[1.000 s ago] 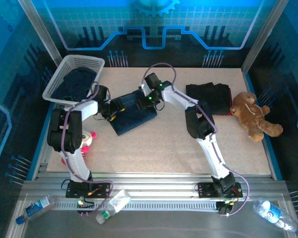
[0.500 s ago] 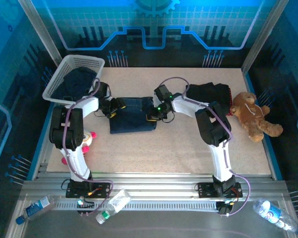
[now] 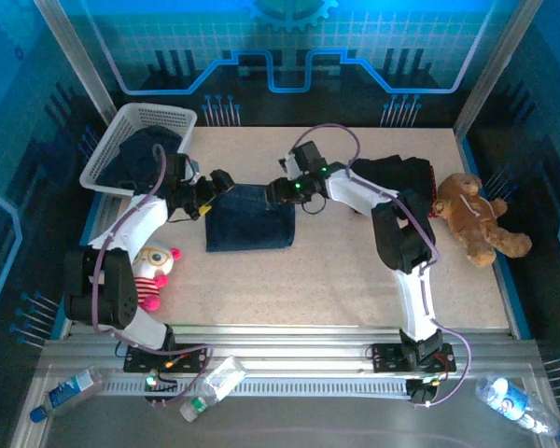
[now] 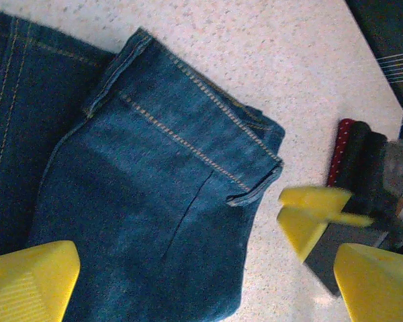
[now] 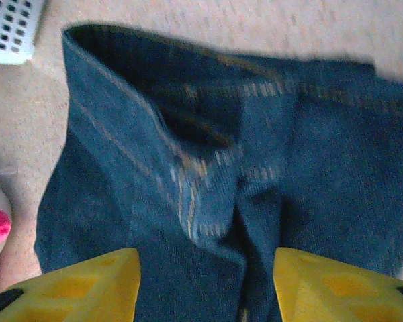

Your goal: Fold and stack the skirts

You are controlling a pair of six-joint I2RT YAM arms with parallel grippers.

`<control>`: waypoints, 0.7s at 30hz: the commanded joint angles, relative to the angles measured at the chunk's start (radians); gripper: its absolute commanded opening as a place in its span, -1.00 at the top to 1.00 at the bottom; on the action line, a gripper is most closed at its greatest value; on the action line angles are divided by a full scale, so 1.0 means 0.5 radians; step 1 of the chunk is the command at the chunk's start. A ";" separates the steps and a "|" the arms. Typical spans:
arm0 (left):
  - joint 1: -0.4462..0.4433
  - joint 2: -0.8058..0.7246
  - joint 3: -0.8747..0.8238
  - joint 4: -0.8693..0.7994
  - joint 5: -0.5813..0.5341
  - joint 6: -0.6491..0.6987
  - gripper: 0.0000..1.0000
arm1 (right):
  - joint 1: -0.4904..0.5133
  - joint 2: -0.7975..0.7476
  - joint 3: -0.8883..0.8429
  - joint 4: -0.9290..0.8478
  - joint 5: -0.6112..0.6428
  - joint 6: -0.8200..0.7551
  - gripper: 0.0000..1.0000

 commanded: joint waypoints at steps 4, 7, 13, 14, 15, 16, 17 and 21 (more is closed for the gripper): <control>0.023 -0.017 -0.015 -0.052 -0.017 -0.047 -0.98 | -0.003 0.286 0.312 -0.192 -0.029 -0.277 -0.13; 0.024 0.000 -0.003 -0.066 -0.008 -0.043 -0.98 | -0.001 0.356 0.359 -0.201 -0.074 -0.293 -0.14; 0.023 0.043 0.025 -0.071 0.040 -0.027 -0.98 | 0.006 0.426 0.456 -0.225 -0.249 -0.394 0.01; 0.024 0.053 0.041 -0.087 0.044 -0.008 -0.98 | 0.009 0.421 0.474 -0.226 -0.285 -0.407 0.19; 0.024 0.063 0.058 -0.110 0.042 0.006 -0.98 | 0.011 0.406 0.487 -0.224 -0.298 -0.416 0.44; 0.024 0.066 0.073 -0.126 0.039 0.024 -0.98 | 0.015 0.386 0.485 -0.214 -0.304 -0.421 0.58; 0.024 0.066 0.093 -0.149 0.033 0.042 -0.98 | 0.019 0.354 0.474 -0.195 -0.318 -0.421 0.68; 0.024 0.066 0.163 -0.200 0.050 0.111 -0.98 | 0.039 0.318 0.454 -0.134 -0.450 -0.388 0.79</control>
